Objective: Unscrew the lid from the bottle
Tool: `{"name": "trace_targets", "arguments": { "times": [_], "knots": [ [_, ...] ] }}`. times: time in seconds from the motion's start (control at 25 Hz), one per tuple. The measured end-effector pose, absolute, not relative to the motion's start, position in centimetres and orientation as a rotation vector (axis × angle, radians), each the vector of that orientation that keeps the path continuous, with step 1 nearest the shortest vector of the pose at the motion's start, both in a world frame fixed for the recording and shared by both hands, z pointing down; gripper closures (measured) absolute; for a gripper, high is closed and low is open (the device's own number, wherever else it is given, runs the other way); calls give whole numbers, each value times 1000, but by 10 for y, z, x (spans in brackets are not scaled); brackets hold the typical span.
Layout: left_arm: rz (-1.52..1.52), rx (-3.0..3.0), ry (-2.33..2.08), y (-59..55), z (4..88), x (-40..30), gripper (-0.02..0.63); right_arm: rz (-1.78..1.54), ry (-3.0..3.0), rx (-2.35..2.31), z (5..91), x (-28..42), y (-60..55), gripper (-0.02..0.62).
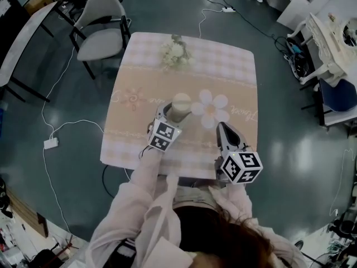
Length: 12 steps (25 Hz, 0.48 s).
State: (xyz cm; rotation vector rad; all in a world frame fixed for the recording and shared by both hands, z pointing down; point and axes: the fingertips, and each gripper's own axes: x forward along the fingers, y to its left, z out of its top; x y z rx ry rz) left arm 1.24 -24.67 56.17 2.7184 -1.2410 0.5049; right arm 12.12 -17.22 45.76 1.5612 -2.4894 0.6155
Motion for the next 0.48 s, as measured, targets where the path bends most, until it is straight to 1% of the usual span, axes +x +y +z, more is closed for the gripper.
{"name": "trace_targets", "arguments": {
  "times": [0.2,0.48],
  "knots": [
    [536,2744,-1129,-230,558,20,295,600,-2498,1562,456,121,-170,583],
    [566,2769,-973,-194,536,32,295,486,-2554,1471,442,116,-170,583]
  ]
}}
